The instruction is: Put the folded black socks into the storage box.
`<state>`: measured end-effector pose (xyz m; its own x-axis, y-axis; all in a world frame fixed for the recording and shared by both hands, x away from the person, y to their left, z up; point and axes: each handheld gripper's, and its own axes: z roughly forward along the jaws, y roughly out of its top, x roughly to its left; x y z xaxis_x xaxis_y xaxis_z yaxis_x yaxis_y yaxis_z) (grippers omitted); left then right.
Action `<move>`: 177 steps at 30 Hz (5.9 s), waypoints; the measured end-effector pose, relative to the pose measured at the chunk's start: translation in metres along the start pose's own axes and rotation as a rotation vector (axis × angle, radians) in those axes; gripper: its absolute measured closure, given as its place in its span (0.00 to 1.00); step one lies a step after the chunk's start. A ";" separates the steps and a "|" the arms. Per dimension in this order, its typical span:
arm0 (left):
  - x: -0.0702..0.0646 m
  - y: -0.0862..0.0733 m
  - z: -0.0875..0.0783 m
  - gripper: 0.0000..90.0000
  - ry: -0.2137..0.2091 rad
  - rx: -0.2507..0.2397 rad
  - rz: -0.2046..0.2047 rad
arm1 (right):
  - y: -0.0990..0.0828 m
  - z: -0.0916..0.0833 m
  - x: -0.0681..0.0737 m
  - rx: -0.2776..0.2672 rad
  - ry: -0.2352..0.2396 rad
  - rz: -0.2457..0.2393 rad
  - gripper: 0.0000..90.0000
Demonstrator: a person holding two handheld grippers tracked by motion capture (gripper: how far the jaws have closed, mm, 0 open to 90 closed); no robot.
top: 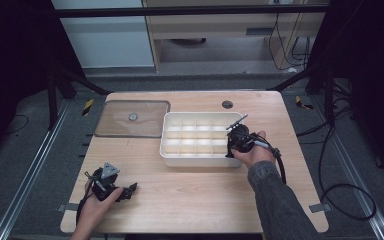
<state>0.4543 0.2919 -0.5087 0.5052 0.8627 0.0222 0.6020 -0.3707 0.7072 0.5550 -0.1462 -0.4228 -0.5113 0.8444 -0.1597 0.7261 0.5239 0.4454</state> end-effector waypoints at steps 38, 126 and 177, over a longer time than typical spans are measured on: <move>0.000 0.000 0.000 0.00 -0.001 0.000 0.001 | 0.001 -0.026 -0.006 -0.054 0.054 0.061 0.46; 0.000 0.000 0.000 0.00 -0.002 -0.003 0.002 | 0.036 -0.033 -0.017 0.029 0.118 0.036 1.00; -0.001 0.000 0.000 0.00 -0.004 -0.002 0.004 | -0.009 0.011 -0.008 0.040 0.160 0.056 1.00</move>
<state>0.4534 0.2915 -0.5087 0.5097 0.8601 0.0224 0.5987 -0.3733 0.7087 0.5578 -0.1562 -0.4348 -0.5340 0.8454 0.0085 0.7715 0.4831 0.4141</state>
